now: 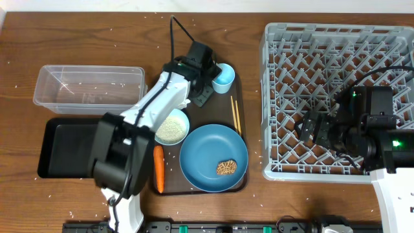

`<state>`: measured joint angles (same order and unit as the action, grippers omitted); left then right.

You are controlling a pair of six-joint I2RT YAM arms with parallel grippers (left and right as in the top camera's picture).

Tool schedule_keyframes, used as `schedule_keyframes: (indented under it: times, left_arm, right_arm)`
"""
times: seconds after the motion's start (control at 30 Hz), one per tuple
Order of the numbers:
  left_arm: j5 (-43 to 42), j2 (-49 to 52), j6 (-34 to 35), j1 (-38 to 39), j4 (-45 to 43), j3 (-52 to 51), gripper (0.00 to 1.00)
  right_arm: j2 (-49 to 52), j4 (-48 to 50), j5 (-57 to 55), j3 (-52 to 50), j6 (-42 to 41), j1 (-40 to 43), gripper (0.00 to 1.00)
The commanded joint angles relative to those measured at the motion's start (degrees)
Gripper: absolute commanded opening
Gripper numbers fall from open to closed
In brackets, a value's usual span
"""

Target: Sort waste into correct bins and load items into the dishwasher rack

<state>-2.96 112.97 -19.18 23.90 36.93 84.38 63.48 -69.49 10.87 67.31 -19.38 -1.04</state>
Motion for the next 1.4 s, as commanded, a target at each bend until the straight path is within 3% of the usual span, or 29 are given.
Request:
schedule_keyframes:
  times: [0.0, 0.13, 0.27, 0.5, 0.77, 0.9, 1.1, 1.37]
  left_arm:
    - [1.0, -7.7, 5.2, 0.0, 2.7, 1.2, 0.06]
    - [-2.4, -15.0, 8.9, 0.0, 8.5, 1.2, 0.06]
    - [-16.1, -23.9, 10.5, -0.4, 12.0, 1.2, 0.06]
    - [-45.2, -36.0, 11.0, -3.3, 10.1, 1.2, 0.06]
    - [-68.1, -39.5, 13.1, -3.9, 5.8, 1.2, 0.06]
    - [-75.4, -39.4, 14.2, -3.9, 3.2, 1.2, 0.06]
    - [-85.8, -39.4, 14.2, -3.9, -1.5, 1.2, 0.06]
    - [-87.0, -39.4, 15.5, -3.9, -2.8, 1.1, 0.06]
  right_arm:
    - [0.2, -0.1, 0.1, 1.0, -0.2, -0.1, 0.99]
    - [0.2, 1.1, 0.1, 1.0, 0.0, -0.1, 0.99]
    - [-0.1, 4.1, 4.4, 1.0, 4.0, -0.1, 0.99]
    - [-1.1, 14.2, 28.7, 1.0, 16.1, -0.1, 0.95]
    - [-1.2, 31.6, 60.2, 1.0, 17.3, -0.1, 0.8]
    - [-1.2, 38.4, 71.0, 1.0, 17.3, -0.7, 0.79]
    - [-1.2, 39.8, 74.1, 1.0, 19.7, -2.6, 0.82]
    - [-1.2, 40.9, 77.5, 1.0, 22.7, -6.5, 0.84]
